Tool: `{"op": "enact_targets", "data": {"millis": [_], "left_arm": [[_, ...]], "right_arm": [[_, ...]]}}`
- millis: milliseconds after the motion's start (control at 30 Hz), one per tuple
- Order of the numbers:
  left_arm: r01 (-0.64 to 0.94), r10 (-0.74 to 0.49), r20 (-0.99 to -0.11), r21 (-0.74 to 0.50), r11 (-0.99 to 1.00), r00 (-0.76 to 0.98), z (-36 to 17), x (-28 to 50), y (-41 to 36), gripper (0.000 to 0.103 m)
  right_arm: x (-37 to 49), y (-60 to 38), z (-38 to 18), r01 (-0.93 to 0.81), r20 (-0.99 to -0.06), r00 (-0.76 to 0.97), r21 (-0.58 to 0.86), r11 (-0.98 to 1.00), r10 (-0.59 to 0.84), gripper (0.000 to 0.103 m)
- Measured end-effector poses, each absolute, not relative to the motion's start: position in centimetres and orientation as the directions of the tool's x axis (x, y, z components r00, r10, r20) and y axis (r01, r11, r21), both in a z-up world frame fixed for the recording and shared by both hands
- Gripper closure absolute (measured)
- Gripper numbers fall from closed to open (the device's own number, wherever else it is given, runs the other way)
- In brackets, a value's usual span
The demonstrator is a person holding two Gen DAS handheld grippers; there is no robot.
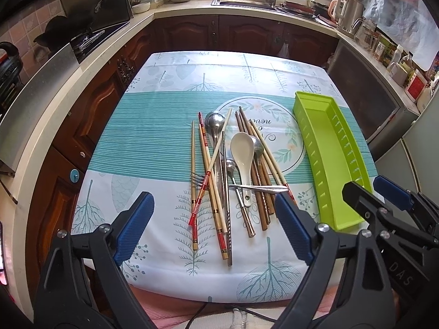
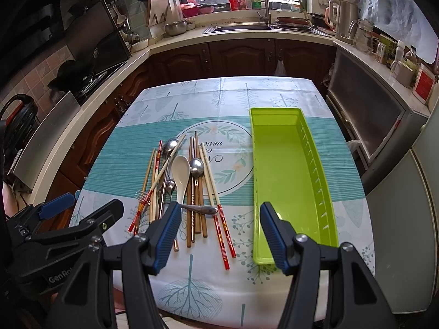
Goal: Organize utensils
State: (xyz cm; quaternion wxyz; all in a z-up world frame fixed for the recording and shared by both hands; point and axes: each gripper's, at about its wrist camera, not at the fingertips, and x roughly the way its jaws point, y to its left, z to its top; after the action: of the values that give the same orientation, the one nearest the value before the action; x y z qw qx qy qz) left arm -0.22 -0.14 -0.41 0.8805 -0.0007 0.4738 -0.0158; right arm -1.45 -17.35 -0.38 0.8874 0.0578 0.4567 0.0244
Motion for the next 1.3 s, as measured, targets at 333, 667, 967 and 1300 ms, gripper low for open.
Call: {"op": "enact_targets", "data": {"millis": [333, 667, 967, 1300], "left_arm": [[0.025, -0.033, -0.837, -0.023, 0.999, 0.546, -0.6, -0.2, 0.0, 0.017], [0.013, -0.034, -0.842, -0.033, 0.999, 0.538, -0.8, 0.2, 0.5, 0.017], [0.003, -0.037, -0.856, -0.042, 0.999, 0.515, -1.2, 1.2, 1.0, 0.017], [-0.022, -0.020, -0.810, -0.041, 0.999, 0.587, 0.2, 3.1, 3.0, 0.017]], "right_arm": [[-1.7, -17.3, -0.4, 0.008, -0.807, 0.583, 0.124, 0.992, 0.096, 0.044], [-1.3, -16.1, -0.2, -0.003, -0.806, 0.583, 0.122, 0.993, 0.101, 0.044], [-0.9, -16.4, -0.4, -0.021, -0.808, 0.579, 0.122, 0.992, 0.111, 0.044], [1.7, -17.2, -0.7, -0.019, -0.834, 0.529, 0.172, 0.985, 0.156, 0.044]]}}
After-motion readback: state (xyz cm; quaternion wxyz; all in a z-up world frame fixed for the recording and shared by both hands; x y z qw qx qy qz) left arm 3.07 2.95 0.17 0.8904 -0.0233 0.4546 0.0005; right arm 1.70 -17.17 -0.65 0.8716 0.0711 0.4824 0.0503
